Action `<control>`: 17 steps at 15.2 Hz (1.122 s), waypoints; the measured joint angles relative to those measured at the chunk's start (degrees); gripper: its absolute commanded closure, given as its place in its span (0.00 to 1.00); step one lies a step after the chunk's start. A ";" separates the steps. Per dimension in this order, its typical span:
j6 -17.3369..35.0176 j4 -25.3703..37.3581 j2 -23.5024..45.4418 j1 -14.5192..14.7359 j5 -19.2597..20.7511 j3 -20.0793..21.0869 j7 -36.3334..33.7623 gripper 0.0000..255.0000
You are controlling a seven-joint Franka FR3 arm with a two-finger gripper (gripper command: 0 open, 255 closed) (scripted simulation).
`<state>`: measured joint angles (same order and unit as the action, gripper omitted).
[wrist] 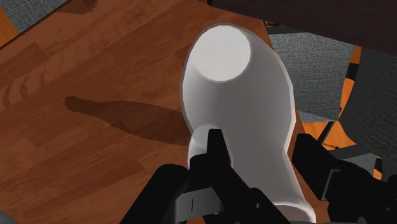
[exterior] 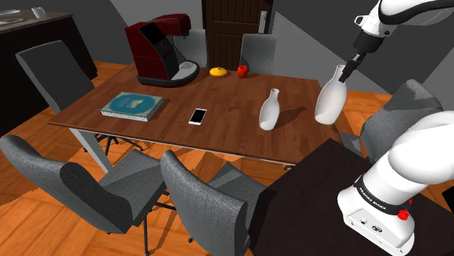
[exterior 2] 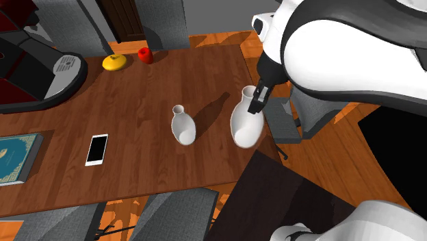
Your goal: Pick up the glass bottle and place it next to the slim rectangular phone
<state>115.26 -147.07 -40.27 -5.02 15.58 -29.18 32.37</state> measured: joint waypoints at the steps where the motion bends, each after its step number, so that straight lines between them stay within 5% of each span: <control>1: -0.63 0.67 0.03 0.08 -0.14 0.08 0.08 1.00; 17: -12.93 12.12 -0.79 1.05 -2.47 3.18 -0.08 1.00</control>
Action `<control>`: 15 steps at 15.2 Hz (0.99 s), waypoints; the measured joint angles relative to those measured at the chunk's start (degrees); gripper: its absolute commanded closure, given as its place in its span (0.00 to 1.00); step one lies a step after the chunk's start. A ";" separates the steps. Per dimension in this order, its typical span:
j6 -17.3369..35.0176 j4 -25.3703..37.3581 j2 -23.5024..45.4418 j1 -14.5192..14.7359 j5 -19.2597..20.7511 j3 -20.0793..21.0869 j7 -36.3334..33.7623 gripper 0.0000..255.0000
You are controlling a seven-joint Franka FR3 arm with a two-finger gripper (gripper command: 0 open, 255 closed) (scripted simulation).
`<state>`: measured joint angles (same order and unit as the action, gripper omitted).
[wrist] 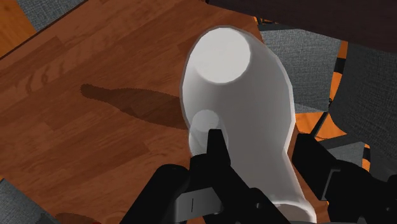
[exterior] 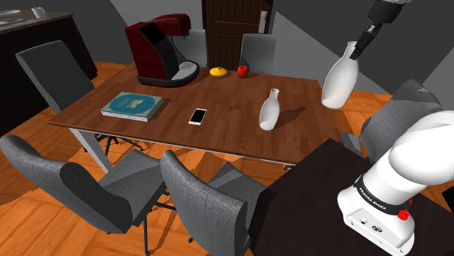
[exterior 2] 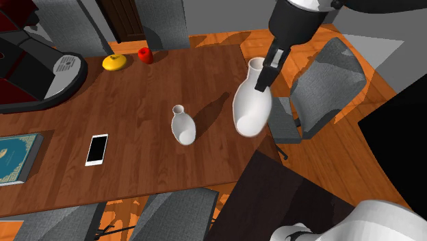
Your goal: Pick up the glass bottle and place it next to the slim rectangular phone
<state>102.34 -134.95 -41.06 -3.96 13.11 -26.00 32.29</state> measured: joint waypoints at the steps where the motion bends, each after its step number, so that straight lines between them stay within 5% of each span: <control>1: -0.73 0.70 -0.03 0.05 -0.13 0.20 -0.04 1.00; 6: -3.26 4.12 0.95 0.72 -1.04 1.14 -0.56 1.00; 15: 5.51 1.20 7.68 5.33 -5.34 7.02 -9.50 1.00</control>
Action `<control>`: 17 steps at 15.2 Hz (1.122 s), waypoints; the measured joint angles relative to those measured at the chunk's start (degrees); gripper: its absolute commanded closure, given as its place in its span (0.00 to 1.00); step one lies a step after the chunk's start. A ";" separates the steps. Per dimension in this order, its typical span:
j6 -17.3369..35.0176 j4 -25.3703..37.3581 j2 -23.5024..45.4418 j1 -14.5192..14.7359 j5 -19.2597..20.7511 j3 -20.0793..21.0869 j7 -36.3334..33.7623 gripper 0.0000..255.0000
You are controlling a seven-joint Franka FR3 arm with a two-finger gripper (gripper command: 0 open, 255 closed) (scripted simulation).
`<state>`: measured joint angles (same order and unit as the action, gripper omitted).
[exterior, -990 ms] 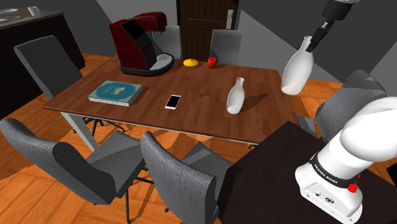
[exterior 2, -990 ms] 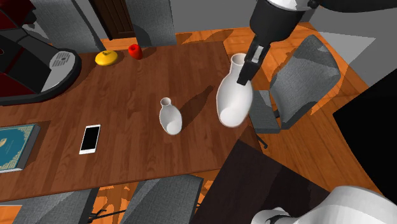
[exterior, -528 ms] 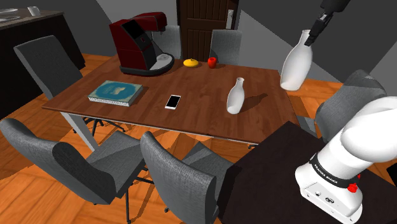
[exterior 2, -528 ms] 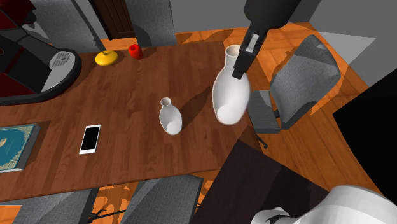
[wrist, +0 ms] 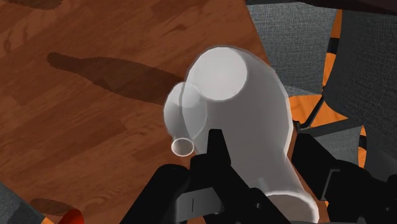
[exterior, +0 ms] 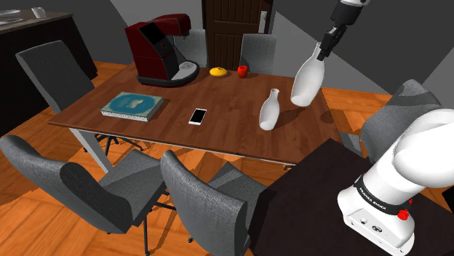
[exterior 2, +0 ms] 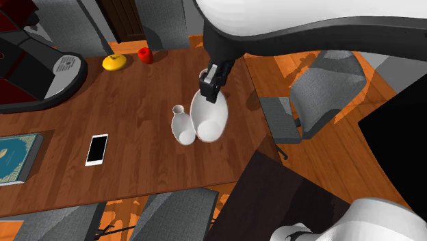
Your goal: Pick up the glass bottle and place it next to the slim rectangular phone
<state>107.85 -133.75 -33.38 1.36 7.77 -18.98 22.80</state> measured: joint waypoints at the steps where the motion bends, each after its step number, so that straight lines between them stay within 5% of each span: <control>1: 0.96 -0.33 0.69 0.42 -0.36 0.52 -0.81 1.00; 17: 15.58 8.62 24.87 9.02 -7.38 9.27 -14.15 1.00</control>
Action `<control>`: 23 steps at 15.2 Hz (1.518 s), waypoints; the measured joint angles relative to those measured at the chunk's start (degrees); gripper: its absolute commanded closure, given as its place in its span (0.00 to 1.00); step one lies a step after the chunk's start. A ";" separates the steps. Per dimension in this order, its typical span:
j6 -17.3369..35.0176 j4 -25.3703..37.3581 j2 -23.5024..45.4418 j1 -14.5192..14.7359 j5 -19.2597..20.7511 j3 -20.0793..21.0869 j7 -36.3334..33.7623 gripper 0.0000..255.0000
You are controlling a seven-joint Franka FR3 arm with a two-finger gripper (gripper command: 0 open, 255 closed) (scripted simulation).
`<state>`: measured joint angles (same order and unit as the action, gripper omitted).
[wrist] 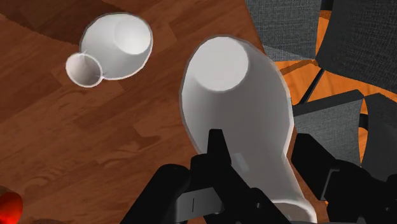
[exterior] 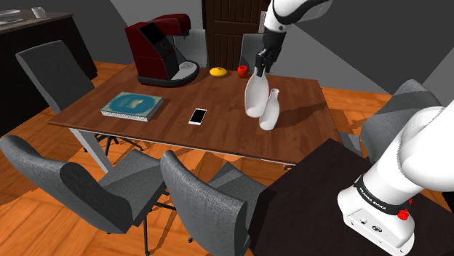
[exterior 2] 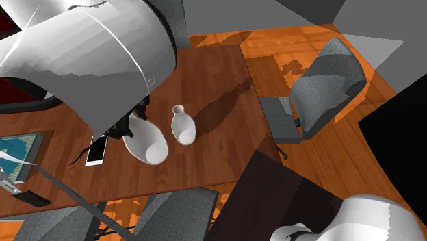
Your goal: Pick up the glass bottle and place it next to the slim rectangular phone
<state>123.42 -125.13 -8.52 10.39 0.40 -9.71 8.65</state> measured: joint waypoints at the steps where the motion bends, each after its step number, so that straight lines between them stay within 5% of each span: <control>1: 0.62 0.90 1.55 0.51 -0.24 0.58 -0.95 1.00; 15: 2.66 24.52 27.25 5.71 -1.93 5.19 -10.17 1.00; 23: -2.88 48.82 46.06 8.26 -1.85 6.47 -14.65 1.00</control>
<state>120.55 -76.31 37.54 18.65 -1.45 -3.24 -6.00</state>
